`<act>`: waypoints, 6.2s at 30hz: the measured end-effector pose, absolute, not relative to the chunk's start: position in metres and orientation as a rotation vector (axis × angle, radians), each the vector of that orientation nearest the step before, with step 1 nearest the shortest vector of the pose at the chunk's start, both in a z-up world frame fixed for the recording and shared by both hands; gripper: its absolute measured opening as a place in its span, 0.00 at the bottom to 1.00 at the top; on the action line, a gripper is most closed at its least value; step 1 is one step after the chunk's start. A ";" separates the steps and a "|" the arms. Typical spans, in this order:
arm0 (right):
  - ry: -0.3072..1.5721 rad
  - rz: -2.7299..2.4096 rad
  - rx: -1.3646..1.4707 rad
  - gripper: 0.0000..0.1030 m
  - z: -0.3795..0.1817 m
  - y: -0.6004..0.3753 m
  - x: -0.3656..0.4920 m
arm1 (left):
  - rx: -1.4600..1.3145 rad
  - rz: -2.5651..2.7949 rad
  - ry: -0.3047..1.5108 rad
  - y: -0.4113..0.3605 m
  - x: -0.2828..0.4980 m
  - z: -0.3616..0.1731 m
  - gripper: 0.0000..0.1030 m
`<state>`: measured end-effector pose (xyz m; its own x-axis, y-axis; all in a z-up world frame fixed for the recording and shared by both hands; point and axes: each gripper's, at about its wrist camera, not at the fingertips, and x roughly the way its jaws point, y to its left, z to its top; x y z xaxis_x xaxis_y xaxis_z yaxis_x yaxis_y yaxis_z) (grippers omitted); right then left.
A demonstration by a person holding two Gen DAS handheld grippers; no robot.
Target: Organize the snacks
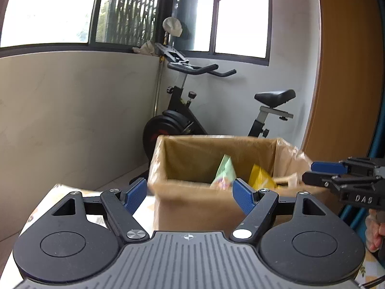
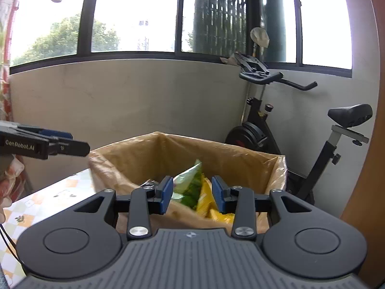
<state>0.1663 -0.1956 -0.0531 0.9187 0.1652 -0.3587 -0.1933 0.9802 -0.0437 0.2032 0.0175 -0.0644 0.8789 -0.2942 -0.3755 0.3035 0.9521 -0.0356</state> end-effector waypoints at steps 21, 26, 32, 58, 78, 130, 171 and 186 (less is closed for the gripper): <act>0.596 0.280 -0.044 0.38 -0.161 -0.161 0.121 | -0.056 -0.213 0.622 0.042 0.159 -0.166 0.78; 0.685 0.323 -0.047 0.51 -0.188 -0.154 0.123 | -0.061 -0.214 0.658 0.038 0.152 -0.182 0.78; 0.767 0.400 -0.141 0.68 -0.221 -0.138 0.128 | -0.070 -0.204 0.687 0.038 0.143 -0.194 0.78; 0.715 0.210 -0.014 0.55 -0.236 -0.202 0.128 | -0.084 -0.246 0.841 0.013 0.159 -0.227 0.77; 0.646 0.217 -0.044 0.55 -0.239 -0.199 0.115 | -0.056 -0.348 0.938 -0.060 0.216 -0.250 0.63; 0.600 0.242 -0.060 0.55 -0.228 -0.194 0.101 | 0.003 -0.286 0.710 -0.035 0.155 -0.229 0.51; 0.291 0.234 -0.067 0.55 -0.059 -0.196 0.148 | -0.096 -0.360 0.711 0.012 0.205 -0.192 0.62; 0.298 0.235 -0.030 0.55 -0.064 -0.204 0.143 | 0.154 -0.296 0.776 -0.028 0.200 -0.253 0.51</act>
